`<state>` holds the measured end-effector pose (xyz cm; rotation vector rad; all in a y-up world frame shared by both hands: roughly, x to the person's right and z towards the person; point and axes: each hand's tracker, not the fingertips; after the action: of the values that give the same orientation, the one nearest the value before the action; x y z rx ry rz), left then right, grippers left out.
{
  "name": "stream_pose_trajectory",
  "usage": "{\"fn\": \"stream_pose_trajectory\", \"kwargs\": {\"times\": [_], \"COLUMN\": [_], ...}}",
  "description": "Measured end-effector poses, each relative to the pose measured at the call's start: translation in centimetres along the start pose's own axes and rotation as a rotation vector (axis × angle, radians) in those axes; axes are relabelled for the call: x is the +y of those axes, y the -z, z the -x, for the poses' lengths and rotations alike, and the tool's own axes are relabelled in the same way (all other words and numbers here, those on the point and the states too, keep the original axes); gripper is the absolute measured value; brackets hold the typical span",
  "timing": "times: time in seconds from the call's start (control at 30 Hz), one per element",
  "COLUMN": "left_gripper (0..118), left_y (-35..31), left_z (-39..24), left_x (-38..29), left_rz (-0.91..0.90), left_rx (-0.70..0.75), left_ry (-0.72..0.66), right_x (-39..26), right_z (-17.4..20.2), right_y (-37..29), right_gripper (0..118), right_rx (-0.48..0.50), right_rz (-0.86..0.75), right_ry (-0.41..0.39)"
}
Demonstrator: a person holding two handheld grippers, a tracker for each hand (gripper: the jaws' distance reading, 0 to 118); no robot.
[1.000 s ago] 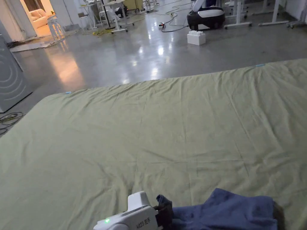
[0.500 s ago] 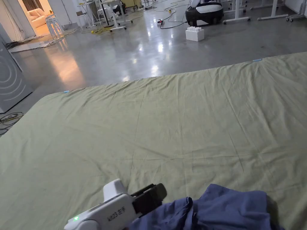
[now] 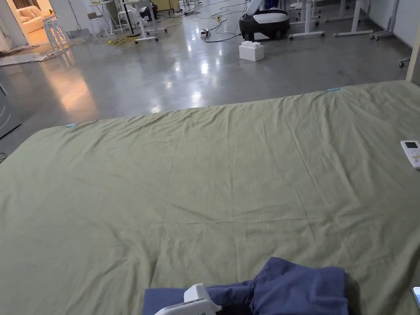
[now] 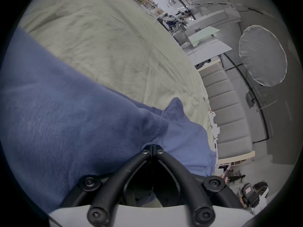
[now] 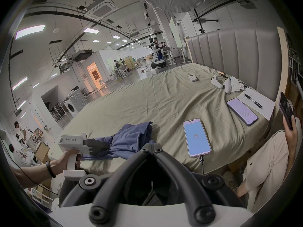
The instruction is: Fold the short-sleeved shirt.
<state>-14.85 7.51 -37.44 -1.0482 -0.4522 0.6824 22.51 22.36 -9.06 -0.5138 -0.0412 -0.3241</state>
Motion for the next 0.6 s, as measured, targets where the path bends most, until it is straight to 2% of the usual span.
{"fn": "stream_pose_trajectory", "kwargs": {"times": [0.13, 0.23, 0.27, 0.33, 0.4, 0.43, 0.47, 0.53, 0.6], "left_gripper": [2, 7, 10, 47, 100, 112, 112, 112, 112], "left_y": [-3.2, -9.0, -10.7, -14.3, -16.8, -17.7, -18.4, -18.8, -18.4], "left_z": [-2.0, -0.4, 0.3, 2.6, 5.8, 7.7, 9.3, 12.2, 14.0], "left_x": [1.0, 3.2, 3.8, 4.8, 5.6, 5.9, 6.1, 6.1, 6.0], "left_rz": [-0.019, -0.106, -0.121, -0.209, -0.283, -0.299, -0.315, -0.307, -0.326], "left_rx": [0.000, -0.252, -0.285, -0.225, -0.137, -0.106, -0.090, -0.195, -0.207], "left_ry": [0.108, 0.041, 0.021, 0.030, -0.018, -0.081, -0.126, -0.222, -0.293], "right_x": [0.0, 0.2, 0.3, 0.4, 0.6, 0.7, 0.7, 0.8, 0.9], "right_z": [0.3, 0.9, 1.0, 1.4, 1.8, 1.9, 2.2, 2.2, 2.3], "right_y": [0.8, 1.5, 1.8, 2.5, 3.0, 3.2, 3.3, 3.2, 3.0], "right_gripper": [0, 0, 0, 0, 0, 0, 0, 0, 0], "right_rx": [0.021, 0.048, 0.061, 0.077, 0.079, 0.075, 0.073, 0.081, 0.085], "right_rz": [0.012, 0.012, 0.013, 0.022, 0.028, 0.033, 0.034, 0.035, 0.035], "right_ry": [0.003, 0.003, 0.004, -0.010, -0.031, -0.038, -0.039, -0.034, -0.028]}}
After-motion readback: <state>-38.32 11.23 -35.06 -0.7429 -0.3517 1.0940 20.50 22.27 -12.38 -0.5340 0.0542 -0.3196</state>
